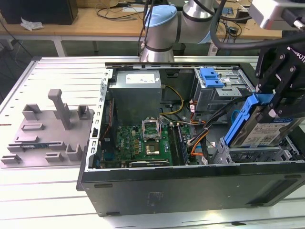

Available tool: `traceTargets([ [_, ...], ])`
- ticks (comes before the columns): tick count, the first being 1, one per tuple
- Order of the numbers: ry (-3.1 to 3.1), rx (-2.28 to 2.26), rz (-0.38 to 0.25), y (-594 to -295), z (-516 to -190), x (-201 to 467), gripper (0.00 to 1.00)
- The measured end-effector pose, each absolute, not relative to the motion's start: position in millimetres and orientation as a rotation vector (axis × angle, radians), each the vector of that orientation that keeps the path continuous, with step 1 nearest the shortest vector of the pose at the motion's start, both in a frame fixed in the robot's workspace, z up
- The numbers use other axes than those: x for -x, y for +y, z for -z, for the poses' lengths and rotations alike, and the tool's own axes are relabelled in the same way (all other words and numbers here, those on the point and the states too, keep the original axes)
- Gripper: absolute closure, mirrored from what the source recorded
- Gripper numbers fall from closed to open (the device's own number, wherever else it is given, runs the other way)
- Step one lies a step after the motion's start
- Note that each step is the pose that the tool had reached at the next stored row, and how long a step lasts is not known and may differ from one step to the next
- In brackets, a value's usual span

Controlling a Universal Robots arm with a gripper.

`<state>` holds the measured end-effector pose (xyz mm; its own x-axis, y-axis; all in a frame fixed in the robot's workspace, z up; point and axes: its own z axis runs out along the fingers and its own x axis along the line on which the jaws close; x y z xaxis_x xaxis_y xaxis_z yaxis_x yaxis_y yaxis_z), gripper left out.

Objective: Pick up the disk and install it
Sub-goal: 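Insert the disk into the insertion slot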

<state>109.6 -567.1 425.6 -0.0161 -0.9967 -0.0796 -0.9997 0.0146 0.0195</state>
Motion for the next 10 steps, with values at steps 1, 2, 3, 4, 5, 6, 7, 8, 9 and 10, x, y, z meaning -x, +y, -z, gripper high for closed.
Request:
traceTargets([
  [1, 2.206, 2.173, -0.108, -567.2, -425.0, -109.6, 0.64],
  [2, 2.206, 2.173, -0.108, -567.3, -424.3, -109.6, 0.64],
  [3, 2.206, 2.172, -0.108, -567.4, -423.7, -109.6, 0.64],
  [4, 2.206, 2.173, -0.108, -567.4, -423.0, -109.6, 0.64],
  [5, 2.207, 2.173, -0.108, -567.5, -422.4, -109.6, 0.64],
  [6, 2.207, 2.172, -0.108, -567.6, -421.7, -109.6, 0.64],
  [7, 2.207, 2.172, -0.108, -567.7, -421.0, -109.6, 0.64],
  [8, 2.207, 2.172, -0.108, -567.9, -420.1, -109.6, 0.64],
  [9, 2.207, 2.172, -0.108, -568.0, -419.5, -109.6, 0.64],
  [10, 2.207, 2.172, -0.108, -568.1, -418.9, -109.6, 0.64],
])
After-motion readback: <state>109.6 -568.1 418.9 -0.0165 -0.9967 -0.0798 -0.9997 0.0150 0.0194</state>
